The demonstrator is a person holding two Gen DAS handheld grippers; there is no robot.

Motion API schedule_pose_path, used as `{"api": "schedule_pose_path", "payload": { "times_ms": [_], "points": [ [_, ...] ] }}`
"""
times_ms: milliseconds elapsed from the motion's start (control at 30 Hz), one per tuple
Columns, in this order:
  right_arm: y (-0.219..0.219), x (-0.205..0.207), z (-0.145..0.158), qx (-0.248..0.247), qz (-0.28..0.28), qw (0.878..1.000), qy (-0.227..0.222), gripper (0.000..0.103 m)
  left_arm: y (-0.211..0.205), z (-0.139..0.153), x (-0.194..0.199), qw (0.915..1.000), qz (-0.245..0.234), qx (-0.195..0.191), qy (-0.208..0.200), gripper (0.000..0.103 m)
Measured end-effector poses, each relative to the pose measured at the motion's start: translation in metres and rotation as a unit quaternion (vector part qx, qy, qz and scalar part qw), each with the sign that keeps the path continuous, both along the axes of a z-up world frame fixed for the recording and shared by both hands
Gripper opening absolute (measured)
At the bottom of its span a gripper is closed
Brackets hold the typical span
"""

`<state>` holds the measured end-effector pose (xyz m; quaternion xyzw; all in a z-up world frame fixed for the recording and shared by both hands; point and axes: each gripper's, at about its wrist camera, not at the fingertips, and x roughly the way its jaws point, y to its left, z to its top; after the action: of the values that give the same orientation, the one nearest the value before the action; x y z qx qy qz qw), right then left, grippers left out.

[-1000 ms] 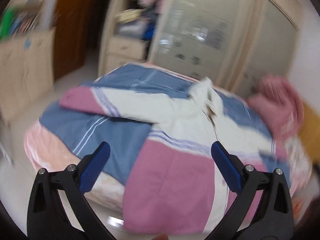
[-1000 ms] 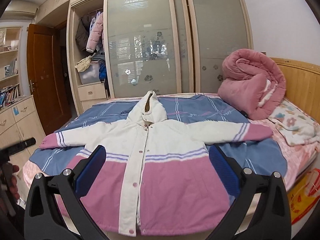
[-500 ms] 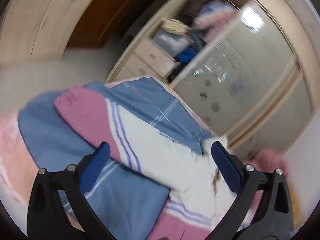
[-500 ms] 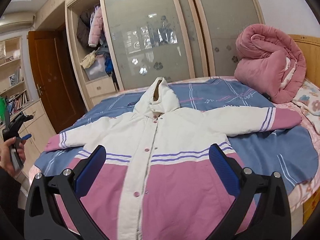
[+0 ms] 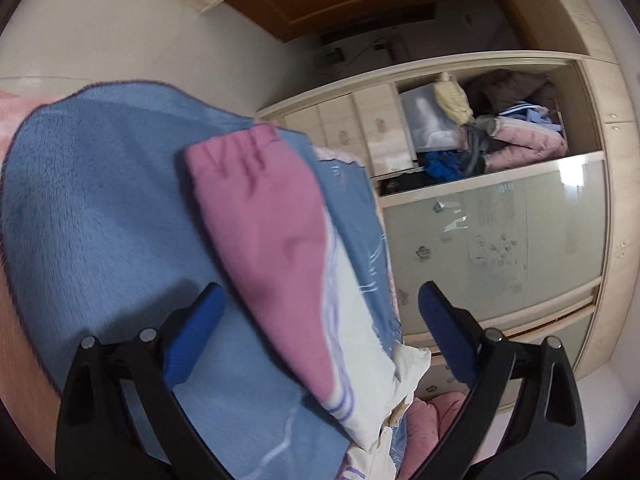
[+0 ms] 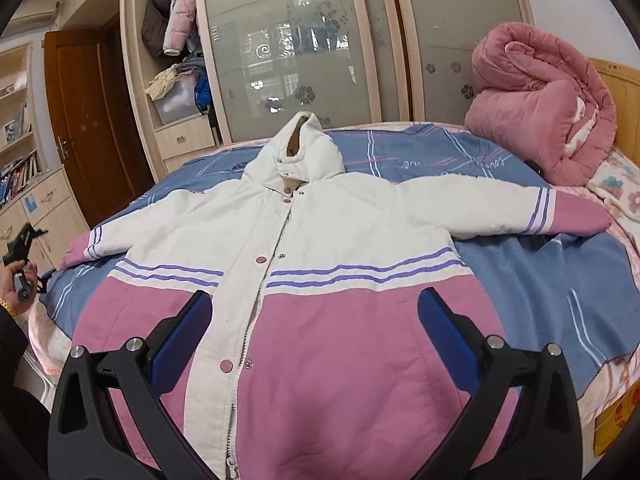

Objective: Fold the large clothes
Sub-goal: 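Reach the left tool to the pink sleeve cuff and grasp it, then lift the held sleeve with the left tool and fold it across the jacket front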

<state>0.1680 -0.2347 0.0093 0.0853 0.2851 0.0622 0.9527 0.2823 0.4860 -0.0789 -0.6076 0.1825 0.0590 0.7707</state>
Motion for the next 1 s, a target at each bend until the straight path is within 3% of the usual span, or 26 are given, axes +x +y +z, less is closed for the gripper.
{"api": "schedule_pose_path", "payload": {
  "times_ms": [233, 467, 733, 767, 800, 833, 867, 933, 1000],
  "points": [
    [0.01, 0.003, 0.0, 0.001, 0.011, 1.0, 0.001, 0.102, 0.024, -0.015, 0.031, 0.999, 0.012, 0.019, 0.04, 0.097],
    [0.012, 0.002, -0.001, -0.008, 0.004, 1.0, -0.003, 0.102, 0.036, -0.021, 0.062, 0.9947, 0.013, 0.067, 0.078, 0.097],
    [0.014, -0.001, 0.0, -0.013, 0.008, 1.0, -0.005, 0.102, 0.028, -0.019, 0.062, 0.9892, 0.021, 0.122, 0.078, 0.095],
    [0.015, -0.001, 0.001, -0.014, 0.008, 1.0, -0.006, 0.102, 0.028, -0.019, 0.06, 0.9887, 0.029, 0.125, 0.077, 0.082],
    [0.015, -0.001, 0.001, -0.015, 0.009, 1.0, -0.006, 0.102, 0.028, -0.02, 0.056, 0.9886, 0.035, 0.124, 0.078, 0.05],
    [0.015, -0.001, 0.001, -0.014, 0.01, 1.0, -0.005, 0.102, 0.03, -0.022, 0.055, 0.9895, 0.038, 0.116, 0.078, 0.028],
    [0.015, -0.001, 0.001, -0.013, 0.01, 1.0, -0.005, 0.102, 0.031, -0.024, 0.053, 0.9918, 0.038, 0.102, 0.067, 0.014],
    [0.016, -0.001, 0.001, -0.012, 0.012, 1.0, -0.002, 0.102, 0.029, -0.019, 0.048, 0.9925, 0.042, 0.11, 0.032, 0.011],
    [0.016, -0.002, 0.001, -0.012, 0.013, 1.0, -0.002, 0.102, 0.02, 0.0, 0.05, 0.9868, 0.041, 0.152, 0.036, 0.009]
  ]
}}
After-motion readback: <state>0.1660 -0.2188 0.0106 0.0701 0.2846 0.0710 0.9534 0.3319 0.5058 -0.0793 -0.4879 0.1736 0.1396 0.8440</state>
